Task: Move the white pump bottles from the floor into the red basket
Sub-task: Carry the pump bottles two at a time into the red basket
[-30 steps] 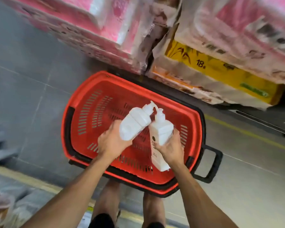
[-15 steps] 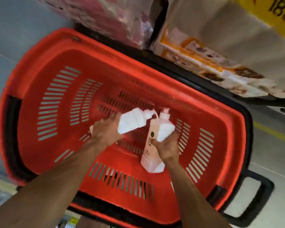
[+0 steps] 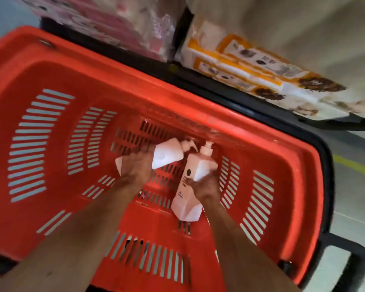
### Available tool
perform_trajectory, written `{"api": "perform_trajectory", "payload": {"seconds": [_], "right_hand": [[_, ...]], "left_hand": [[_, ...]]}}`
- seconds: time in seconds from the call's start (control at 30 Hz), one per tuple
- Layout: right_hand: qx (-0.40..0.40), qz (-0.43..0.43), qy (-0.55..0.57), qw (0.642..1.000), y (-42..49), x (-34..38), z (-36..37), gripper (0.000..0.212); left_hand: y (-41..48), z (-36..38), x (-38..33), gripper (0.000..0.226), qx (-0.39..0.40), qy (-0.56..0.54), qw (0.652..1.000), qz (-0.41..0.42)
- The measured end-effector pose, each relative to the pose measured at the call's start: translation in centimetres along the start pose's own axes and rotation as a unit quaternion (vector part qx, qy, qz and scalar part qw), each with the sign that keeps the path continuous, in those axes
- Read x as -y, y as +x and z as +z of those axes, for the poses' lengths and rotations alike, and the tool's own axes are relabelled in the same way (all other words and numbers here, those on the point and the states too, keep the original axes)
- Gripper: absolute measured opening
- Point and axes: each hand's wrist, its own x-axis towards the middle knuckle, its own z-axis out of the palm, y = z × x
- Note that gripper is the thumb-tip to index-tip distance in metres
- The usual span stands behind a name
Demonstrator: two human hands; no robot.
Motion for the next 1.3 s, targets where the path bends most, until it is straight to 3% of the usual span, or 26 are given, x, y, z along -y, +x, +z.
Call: {"api": "perform_trajectory", "payload": {"seconds": [0.2,0.33,0.6,0.77,0.87,1.07,1.3], "right_hand": [[0.040,-0.012,-0.013,0.999,-5.8,0.2,-3.6,0.082],[0.054,0.030,-0.050,0.997,-12.8,1.3,-7.6,0.056],[0.063,-0.038,-0.058,0.996,-27.5,6.3,-17.0,0.039],[-0.003,-0.116,-0.134,0.984,-38.9,9.9,-25.3,0.040],[-0.061,-0.159,-0.145,0.975,-45.2,11.8,-29.5,0.034],[-0.159,-0.193,-0.147,0.957,-55.0,14.3,-35.2,0.034],[-0.248,-0.184,-0.127,0.943,-63.3,12.3,-39.9,0.037]], "left_hand": [[-3.5,-4.3,-1.7,0.039,0.026,0.021,0.998,0.043],[-8.2,-9.2,-2.6,0.035,0.053,0.033,0.997,0.049],[-21.6,-21.1,-6.2,0.037,0.052,0.073,0.992,0.093],[-31.0,-30.8,-8.7,0.047,-0.019,0.069,0.991,0.114],[-35.7,-35.9,-10.0,0.038,-0.068,0.070,0.987,0.131],[-43.5,-43.1,-11.2,0.040,-0.145,0.084,0.961,0.219],[-48.9,-48.0,-13.9,0.041,-0.217,0.105,0.916,0.319]]}}
